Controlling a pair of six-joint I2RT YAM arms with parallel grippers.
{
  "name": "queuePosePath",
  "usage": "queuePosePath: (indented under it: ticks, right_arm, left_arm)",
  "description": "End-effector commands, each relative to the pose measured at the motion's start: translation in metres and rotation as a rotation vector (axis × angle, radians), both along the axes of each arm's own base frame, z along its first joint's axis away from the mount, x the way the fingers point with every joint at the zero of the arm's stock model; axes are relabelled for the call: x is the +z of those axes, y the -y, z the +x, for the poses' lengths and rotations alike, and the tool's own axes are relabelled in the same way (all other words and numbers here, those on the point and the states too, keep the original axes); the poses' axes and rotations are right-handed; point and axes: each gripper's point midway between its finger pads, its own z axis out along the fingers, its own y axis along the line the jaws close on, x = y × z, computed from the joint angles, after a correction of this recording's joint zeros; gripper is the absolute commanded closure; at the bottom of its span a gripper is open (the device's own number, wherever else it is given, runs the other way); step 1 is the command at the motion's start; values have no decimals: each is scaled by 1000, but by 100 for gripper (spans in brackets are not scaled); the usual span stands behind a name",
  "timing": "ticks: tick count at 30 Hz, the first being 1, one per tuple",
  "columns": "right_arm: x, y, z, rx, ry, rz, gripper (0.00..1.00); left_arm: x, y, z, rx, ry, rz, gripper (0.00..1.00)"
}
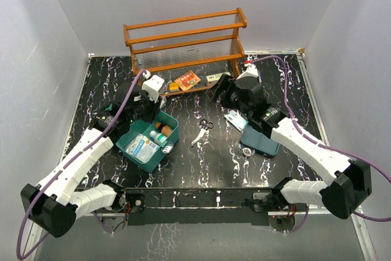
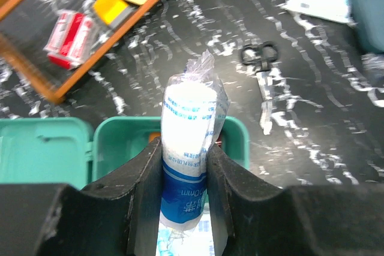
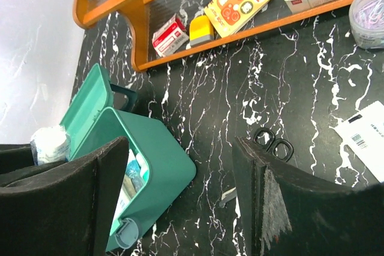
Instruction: Organize the medicine kit
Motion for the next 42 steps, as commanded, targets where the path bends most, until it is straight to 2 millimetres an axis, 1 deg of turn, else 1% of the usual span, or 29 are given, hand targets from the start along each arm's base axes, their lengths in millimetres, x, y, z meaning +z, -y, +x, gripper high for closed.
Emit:
queuePosePath:
  ticks: [1,5,8,12,19,23,26,30,35,38,42]
  right_arm:
    - [21,-11,12,42,45,8,33]
    - [18,-20,17,73,37,-3,33]
    - [12,-22,19,79,25,-13,33]
    - [6,-20,22,81,16,-29,32]
    - [0,-23,31,101,0,-41,33]
    - [-2,-24,36,103,-6,-47,32]
    - [-4,-22,38,98,-10,-50,32]
    - [-6,-20,40,95,-15,-52,32]
    - [-10,-19,43,92,-28,-51,32]
    - [-12,-20,45,95,-36,-46,32]
    - [-13,-21,45,99,-42,-37,32]
  left_arm:
    - [-16,-20,-4,35,18,75,75]
    - [-35,-20,-2,53,2,75,75]
    - [-49,-20,-1,42,-20,94,75]
    - [-69,-28,3,64,-45,141,75]
    - [-91,-41,21,123,-41,224,75]
    - [-102,-38,23,115,-67,222,75]
    - [-114,-42,25,135,-88,240,75]
    - [-121,-49,27,149,-100,277,74]
    - [-133,-53,22,104,-126,334,69]
    - [-133,-56,23,99,-140,367,66]
    - [-131,-60,26,121,-144,387,58]
